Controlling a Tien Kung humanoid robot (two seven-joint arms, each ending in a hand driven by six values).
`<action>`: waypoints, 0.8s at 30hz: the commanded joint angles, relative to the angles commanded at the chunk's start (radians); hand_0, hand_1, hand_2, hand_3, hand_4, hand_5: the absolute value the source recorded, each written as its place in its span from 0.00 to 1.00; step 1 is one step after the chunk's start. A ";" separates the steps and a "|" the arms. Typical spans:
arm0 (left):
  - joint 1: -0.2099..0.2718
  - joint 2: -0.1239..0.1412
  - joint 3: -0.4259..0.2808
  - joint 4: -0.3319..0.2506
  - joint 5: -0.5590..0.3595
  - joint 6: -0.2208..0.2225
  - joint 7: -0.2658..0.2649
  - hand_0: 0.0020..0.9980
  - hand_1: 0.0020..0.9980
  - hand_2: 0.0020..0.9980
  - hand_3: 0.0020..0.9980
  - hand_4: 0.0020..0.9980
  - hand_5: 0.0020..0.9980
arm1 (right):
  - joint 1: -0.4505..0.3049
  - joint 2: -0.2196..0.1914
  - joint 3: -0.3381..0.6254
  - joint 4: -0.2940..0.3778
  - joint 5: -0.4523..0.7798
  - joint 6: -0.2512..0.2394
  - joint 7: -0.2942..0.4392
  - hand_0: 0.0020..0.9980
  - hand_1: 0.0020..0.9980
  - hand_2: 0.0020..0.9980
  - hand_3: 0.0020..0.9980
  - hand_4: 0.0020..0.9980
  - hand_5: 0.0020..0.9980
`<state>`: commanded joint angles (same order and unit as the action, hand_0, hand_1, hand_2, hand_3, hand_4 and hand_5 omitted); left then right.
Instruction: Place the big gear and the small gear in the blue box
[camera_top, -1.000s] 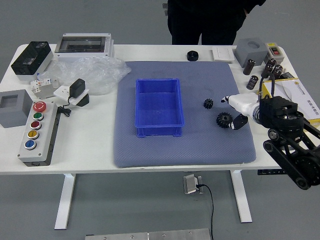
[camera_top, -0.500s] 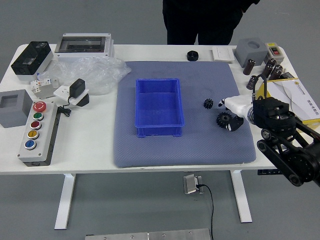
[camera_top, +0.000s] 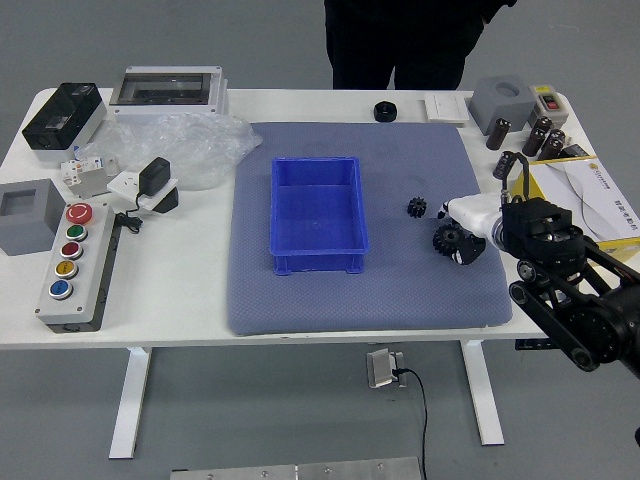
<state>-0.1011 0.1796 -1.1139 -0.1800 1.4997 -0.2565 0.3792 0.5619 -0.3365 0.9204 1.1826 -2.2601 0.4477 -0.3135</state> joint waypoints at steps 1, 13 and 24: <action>0.000 0.000 0.000 0.000 0.000 0.000 0.000 0.85 0.83 0.83 0.84 0.75 0.39 | 0.000 0.001 0.000 -0.002 -0.001 -0.001 0.000 0.79 0.71 0.75 0.83 0.74 0.12; 0.000 -0.002 0.001 0.000 -0.003 0.001 -0.001 0.85 0.83 0.83 0.84 0.75 0.39 | -0.003 0.007 -0.004 -0.018 -0.009 -0.016 -0.002 0.72 0.66 0.68 0.72 0.73 0.12; 0.000 -0.002 -0.001 0.000 -0.002 0.001 0.000 0.85 0.83 0.83 0.84 0.75 0.39 | -0.005 0.015 -0.007 -0.026 -0.009 -0.043 -0.012 0.65 0.60 0.61 0.61 0.72 0.13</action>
<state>-0.1007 0.1775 -1.1150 -0.1800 1.4981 -0.2553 0.3790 0.5565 -0.3213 0.9136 1.1565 -2.2689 0.4051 -0.3250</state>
